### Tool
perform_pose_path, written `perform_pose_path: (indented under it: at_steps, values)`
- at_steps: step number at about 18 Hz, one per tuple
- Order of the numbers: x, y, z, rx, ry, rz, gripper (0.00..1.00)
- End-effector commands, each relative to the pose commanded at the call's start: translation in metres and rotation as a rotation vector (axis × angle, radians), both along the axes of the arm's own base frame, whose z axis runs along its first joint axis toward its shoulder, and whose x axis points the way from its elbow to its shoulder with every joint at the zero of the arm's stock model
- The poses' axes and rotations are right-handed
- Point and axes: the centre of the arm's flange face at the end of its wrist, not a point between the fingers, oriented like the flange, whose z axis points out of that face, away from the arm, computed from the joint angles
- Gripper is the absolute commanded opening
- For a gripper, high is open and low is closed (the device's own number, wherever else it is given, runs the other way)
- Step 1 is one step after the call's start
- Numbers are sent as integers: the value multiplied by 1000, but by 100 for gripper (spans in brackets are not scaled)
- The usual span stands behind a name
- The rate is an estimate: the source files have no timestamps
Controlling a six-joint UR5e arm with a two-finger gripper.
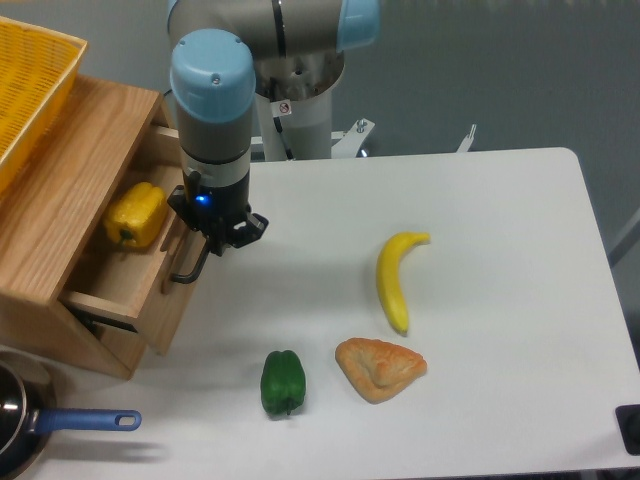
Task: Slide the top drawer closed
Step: 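Push the drawer front with the gripper into the wooden cabinet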
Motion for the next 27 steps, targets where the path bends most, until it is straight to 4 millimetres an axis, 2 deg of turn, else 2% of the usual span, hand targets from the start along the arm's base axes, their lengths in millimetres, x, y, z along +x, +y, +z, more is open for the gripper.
perform_pose_path:
  at_steps: [13,27]
  values:
    - [38,13,-1,-4,-7,-59,16]
    - [53,20,4,30,-50,-68,16]
